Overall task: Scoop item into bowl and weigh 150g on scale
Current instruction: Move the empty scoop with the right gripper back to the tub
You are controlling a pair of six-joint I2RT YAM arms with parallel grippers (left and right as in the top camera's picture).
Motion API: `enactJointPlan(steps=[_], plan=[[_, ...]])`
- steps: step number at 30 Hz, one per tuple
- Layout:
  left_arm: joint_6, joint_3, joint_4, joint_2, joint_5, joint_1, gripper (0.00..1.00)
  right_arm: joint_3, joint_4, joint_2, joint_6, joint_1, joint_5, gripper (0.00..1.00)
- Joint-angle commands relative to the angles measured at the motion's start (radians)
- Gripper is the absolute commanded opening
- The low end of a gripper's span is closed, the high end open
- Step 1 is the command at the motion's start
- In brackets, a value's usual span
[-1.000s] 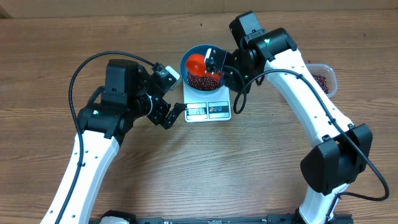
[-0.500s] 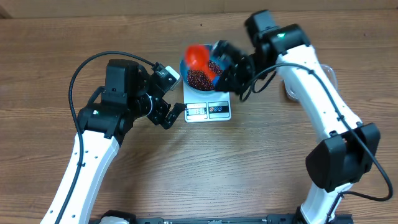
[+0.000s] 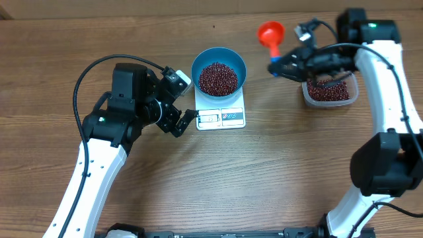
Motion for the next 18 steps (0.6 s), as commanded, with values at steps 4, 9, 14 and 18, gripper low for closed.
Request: enactJointPlan(steps=[4, 9, 14, 18], plan=[[-0.007, 0.003, 0.001, 0.002, 0.003, 0.010, 1.00, -0.018, -0.103, -0.034, -0.130, -0.167, 0.081, 0.04], [-0.006, 0.003, 0.000, 0.002, 0.003, 0.010, 1.00, -0.124, -0.103, -0.033, -0.173, -0.260, 0.136, 0.04], [-0.006, 0.003, 0.000, 0.002, 0.003, 0.010, 1.00, -0.281, -0.086, -0.033, -0.258, -0.338, 0.172, 0.04], [-0.006, 0.003, 0.000, 0.002, 0.003, 0.010, 1.00, -0.378, 0.036, -0.027, -0.209, -0.392, 0.142, 0.04]])
